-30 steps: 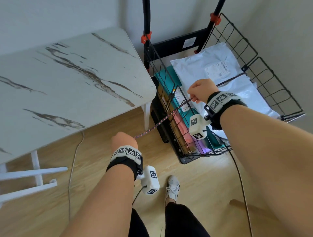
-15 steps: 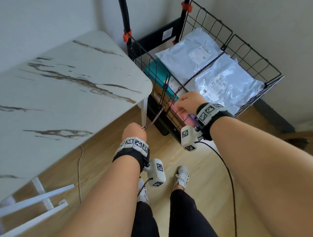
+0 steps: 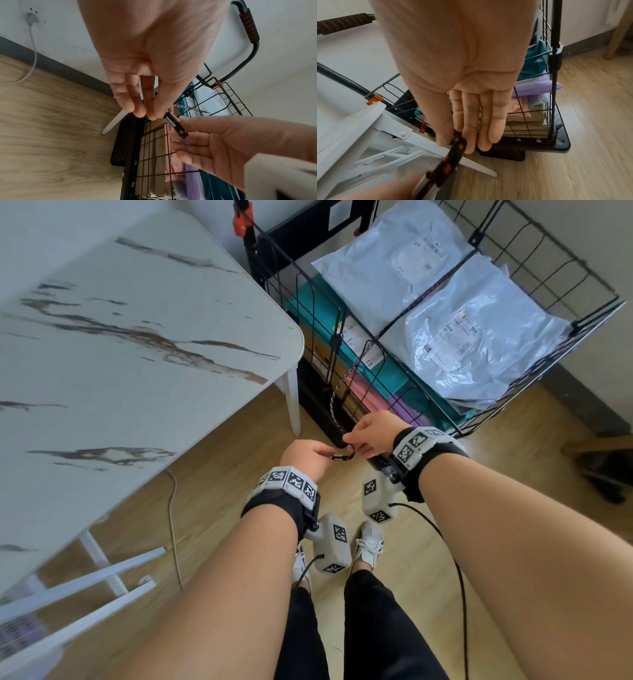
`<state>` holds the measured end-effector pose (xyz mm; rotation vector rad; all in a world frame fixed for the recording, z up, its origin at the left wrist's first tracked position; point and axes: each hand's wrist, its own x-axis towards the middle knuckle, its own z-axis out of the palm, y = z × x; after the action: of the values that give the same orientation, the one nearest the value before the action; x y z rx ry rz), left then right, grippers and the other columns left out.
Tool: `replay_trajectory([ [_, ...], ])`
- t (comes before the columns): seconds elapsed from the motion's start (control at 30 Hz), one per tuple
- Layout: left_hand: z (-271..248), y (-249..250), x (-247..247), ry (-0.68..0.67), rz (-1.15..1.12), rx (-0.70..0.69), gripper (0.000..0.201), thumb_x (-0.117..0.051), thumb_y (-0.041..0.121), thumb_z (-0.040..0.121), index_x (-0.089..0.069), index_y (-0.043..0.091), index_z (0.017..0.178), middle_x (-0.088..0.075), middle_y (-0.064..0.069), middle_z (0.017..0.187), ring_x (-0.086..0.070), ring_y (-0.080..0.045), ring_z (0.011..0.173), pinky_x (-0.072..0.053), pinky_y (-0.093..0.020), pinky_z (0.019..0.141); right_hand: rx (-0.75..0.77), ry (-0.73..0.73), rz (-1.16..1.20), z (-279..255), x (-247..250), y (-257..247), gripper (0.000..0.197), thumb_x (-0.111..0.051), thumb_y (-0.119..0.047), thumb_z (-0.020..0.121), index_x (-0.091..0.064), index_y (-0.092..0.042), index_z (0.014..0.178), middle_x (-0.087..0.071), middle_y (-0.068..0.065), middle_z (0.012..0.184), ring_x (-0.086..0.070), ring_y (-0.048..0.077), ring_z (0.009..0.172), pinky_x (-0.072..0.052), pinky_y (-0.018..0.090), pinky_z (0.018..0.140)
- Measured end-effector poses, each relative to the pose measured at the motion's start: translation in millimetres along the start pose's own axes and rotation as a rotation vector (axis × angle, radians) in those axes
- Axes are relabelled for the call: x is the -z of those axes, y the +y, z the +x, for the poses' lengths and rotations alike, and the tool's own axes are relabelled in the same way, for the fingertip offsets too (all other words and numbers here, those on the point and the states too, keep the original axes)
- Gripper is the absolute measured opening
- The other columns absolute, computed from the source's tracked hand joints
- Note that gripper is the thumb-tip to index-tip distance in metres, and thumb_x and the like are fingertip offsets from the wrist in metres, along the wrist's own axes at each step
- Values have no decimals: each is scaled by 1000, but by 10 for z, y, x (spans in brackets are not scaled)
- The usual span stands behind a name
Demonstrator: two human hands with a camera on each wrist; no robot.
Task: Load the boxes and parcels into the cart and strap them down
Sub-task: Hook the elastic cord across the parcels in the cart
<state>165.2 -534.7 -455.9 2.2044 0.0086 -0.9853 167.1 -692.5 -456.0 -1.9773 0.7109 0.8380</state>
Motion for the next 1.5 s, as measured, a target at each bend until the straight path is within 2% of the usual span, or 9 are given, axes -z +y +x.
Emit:
replay_trajectory([
  [0.2, 131, 68, -143, -56, 104, 33, 43, -56, 2, 86, -66, 22, 121, -64, 2, 124, -58, -18, 114, -45, -24, 93, -19, 76, -135, 95, 153, 153, 14, -72, -17, 85, -60, -12, 80, -69, 9, 85, -66, 23, 78, -58, 40, 84],
  [0.27, 193, 87, -187, -50, 107, 75, 48, -51, -1, 85, -63, 23, 124, -60, 1, 131, -55, -19, 121, -44, -30, 101, -41, 112, -186, 151, 202, 217, 14, -71, -18, 86, -60, -10, 83, -70, 13, 93, -67, 28, 87, -56, 43, 87],
  [0.33, 264, 103, -243, -32, 110, 95, 46, -47, -1, 87, -64, 23, 123, -59, 2, 132, -54, -20, 122, -44, -30, 101, -77, 121, -215, 236, 225, 313, 15, -69, -16, 87, -57, -9, 82, -71, 16, 98, -69, 32, 93, -56, 45, 87],
  [0.47, 429, 77, -417, 51, 148, 89, 44, -40, 1, 92, -65, 22, 122, -58, 1, 132, -55, -22, 119, -47, -32, 96, -75, 156, -168, 480, 185, 515, 12, -61, -6, 88, -58, -15, 80, -72, 16, 98, -69, 26, 80, -59, 41, 81],
  [0.6, 626, -23, -590, 133, 163, 73, 41, -39, 5, 93, -64, 25, 119, -61, 2, 126, -60, -22, 106, -51, -32, 84, -123, 163, -136, 767, 65, 620, 21, -60, -7, 90, -71, -9, 108, -70, 13, 107, -68, 27, 96, -55, 37, 89],
  [0.87, 1101, -279, -708, 146, 233, 71, 44, -41, 5, 93, -57, 24, 129, -53, 1, 134, -58, -23, 111, -50, -35, 91, -64, 200, -173, 1369, -216, 781, 39, -47, -4, 94, -64, -19, 126, -60, 7, 128, -59, 25, 112, -49, 32, 94],
  [0.97, 1195, -391, -707, 165, 253, 53, 46, -41, 4, 93, -54, 22, 132, -50, 0, 137, -58, -22, 110, -49, -30, 82, -32, 184, -258, 1485, -273, 812, 43, -46, -4, 93, -56, -16, 134, -57, 9, 130, -58, 28, 114, -49, 32, 93],
  [1.27, 1077, -297, -566, 182, 271, 17, 47, -39, 4, 92, -53, 22, 133, -45, 0, 138, -54, -17, 96, -43, -27, 72, -13, 159, -334, 1285, -226, 720, 45, -48, -7, 91, -54, -17, 134, -60, 9, 124, -60, 27, 109, -47, 28, 79],
  [1.5, 603, 11, -224, 182, 270, 10, 50, -36, 1, 91, -51, 21, 135, -43, -2, 141, -54, -26, 115, -46, -32, 83, 11, 213, -306, 632, 9, 494, 44, -44, -3, 94, -56, -15, 134, -56, 10, 133, -56, 28, 119, -47, 34, 100],
])
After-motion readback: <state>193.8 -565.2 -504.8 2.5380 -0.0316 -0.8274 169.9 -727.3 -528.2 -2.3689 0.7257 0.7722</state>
